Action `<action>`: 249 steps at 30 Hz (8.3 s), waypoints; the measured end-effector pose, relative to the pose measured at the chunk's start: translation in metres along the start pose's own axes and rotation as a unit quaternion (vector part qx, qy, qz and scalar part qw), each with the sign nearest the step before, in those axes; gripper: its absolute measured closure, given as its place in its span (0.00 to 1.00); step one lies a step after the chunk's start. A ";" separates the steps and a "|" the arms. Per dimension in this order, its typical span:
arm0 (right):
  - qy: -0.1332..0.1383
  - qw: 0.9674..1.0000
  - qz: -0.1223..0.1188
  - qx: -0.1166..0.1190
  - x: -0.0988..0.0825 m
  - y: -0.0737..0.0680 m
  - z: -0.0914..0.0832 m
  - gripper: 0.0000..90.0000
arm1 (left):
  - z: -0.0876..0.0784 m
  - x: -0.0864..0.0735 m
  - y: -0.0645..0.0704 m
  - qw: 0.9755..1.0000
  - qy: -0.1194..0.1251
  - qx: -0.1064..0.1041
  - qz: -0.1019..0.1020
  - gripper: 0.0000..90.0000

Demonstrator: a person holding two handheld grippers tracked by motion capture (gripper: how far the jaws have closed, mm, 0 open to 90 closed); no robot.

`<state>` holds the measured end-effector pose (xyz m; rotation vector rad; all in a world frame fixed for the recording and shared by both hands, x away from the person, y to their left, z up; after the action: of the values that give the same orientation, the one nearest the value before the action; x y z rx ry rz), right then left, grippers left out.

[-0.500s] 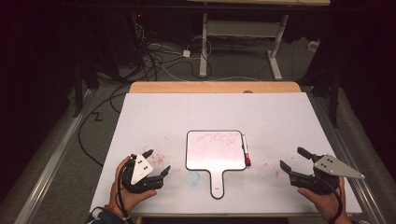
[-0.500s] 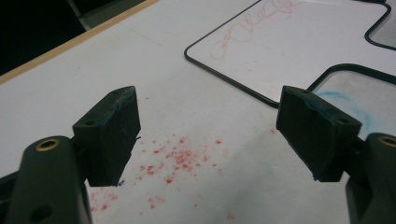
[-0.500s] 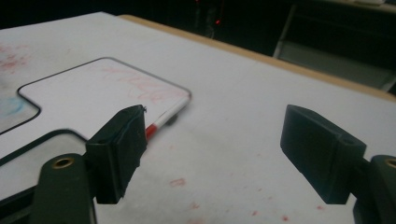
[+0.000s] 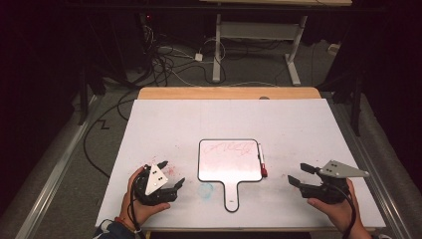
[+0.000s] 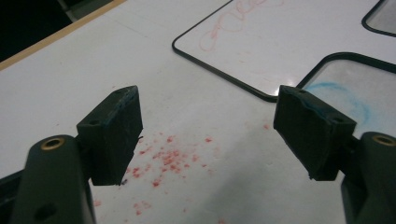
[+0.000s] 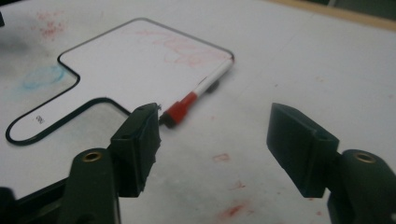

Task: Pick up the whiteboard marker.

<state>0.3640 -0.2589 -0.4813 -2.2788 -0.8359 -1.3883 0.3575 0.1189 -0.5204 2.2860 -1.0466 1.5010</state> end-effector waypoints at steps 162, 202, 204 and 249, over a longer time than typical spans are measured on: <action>-0.036 0.995 -0.074 0.053 0.006 -0.022 0.045 0.54 | 0.141 0.099 -0.004 0.990 0.084 -0.100 -0.049 0.88; 0.049 0.994 -0.094 0.001 0.027 0.000 0.006 0.35 | 0.170 0.115 0.000 0.988 0.096 -0.108 -0.055 0.88; 0.053 0.994 -0.092 0.004 0.027 0.001 0.007 0.35 | 0.176 0.122 0.012 0.987 0.096 -0.121 -0.050 0.88; 0.028 0.992 -0.125 -0.009 0.020 0.004 0.012 0.34 | 0.118 0.077 -0.028 0.992 0.083 -0.090 -0.029 0.88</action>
<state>0.3816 -0.2493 -0.4690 -2.1959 -1.1255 -1.5634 0.4780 0.0424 -0.5018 2.0158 -1.0166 1.4798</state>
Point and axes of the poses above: each handheld gripper's, and its own axes: z roughly forward along the jaws, x roughly out of its top, y roughly to its right, the point moved 10 cm from there along z, roughly forward along the jaws, and after that the axes turned 5 degrees about y, right-handed, at the moved point
